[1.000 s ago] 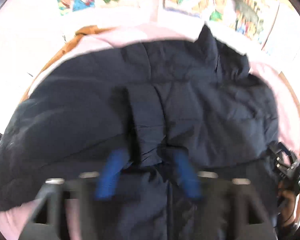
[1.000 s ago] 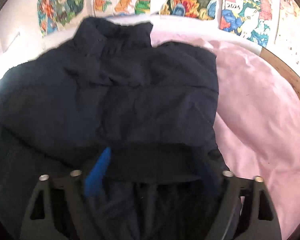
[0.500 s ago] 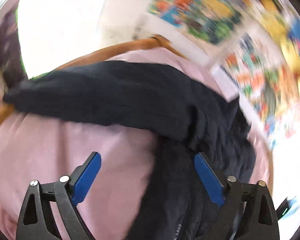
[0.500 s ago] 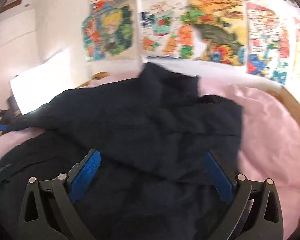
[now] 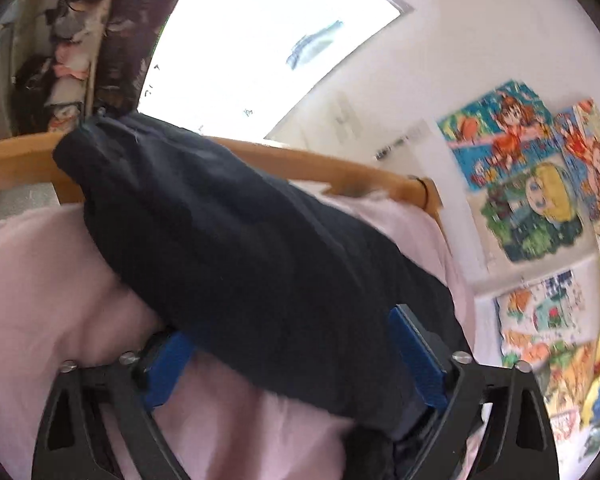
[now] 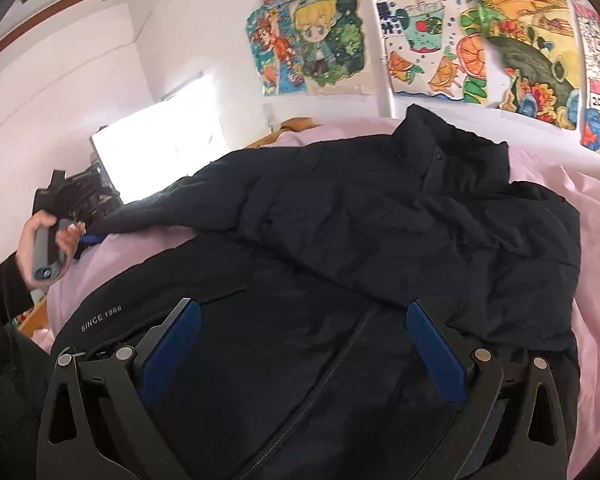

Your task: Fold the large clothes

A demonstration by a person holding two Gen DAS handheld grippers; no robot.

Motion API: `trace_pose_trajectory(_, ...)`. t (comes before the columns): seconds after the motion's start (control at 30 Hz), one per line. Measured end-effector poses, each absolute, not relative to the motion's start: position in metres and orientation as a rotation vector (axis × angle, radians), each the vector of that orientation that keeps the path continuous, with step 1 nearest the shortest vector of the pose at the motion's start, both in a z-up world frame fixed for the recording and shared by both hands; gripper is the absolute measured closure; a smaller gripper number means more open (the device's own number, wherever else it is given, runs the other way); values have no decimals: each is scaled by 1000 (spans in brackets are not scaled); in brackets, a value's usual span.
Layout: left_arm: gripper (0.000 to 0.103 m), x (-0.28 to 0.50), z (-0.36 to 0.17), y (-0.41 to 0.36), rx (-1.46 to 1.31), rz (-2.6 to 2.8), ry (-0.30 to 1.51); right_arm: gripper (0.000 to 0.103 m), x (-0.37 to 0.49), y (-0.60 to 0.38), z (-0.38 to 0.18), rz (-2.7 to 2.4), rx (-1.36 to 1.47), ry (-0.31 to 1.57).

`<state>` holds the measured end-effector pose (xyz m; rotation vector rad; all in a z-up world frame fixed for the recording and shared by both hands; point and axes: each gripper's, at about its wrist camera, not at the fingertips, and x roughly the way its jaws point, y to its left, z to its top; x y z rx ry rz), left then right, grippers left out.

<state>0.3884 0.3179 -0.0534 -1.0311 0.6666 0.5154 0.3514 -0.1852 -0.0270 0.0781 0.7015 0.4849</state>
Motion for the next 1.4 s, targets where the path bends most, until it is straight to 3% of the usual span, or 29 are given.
trace_pose_trajectory(0.03, 33, 393, -53, 318, -1004, 537, 674, 2, 353, -183, -27, 487, 75, 707)
trace_pose_trajectory(0.1, 63, 395, -53, 322, -959, 574, 698, 2, 354, -182, -29, 485, 72, 717)
trace_pose_trajectory(0.2, 85, 401, -50, 320, -912, 594, 692, 2, 356, -184, -30, 472, 78, 725)
trace_pose_trajectory(0.27, 93, 400, -38, 316, -850, 596, 658, 2, 358, -189, -29, 461, 85, 720)
trace_pose_trajectory(0.5, 96, 411, 59, 240, -450, 490, 416, 2, 371, -241, -17, 307, 192, 657)
trace_pose_trajectory(0.67, 96, 427, 130, 147, -204, 279, 259, 2, 375, -304, -10, 136, 284, 612)
trace_pose_trajectory(0.8, 96, 432, 156, 49, 13, 51, 215, 2, 373, -351, -10, 16, 350, 587)
trace_pose_trajectory(1.03, 96, 467, 127, -95, 211, -234, 337, 2, 370, -418, -15, -139, 452, 556)
trace_pose_trajectory(1.23, 96, 476, 63, -158, 301, -327, 462, 2, 376, -441, -29, -176, 488, 558)
trace_pose_trajectory(1.4, 94, 490, 3, -182, 321, -441, 685, 2, 383, -446, -49, -178, 503, 597)
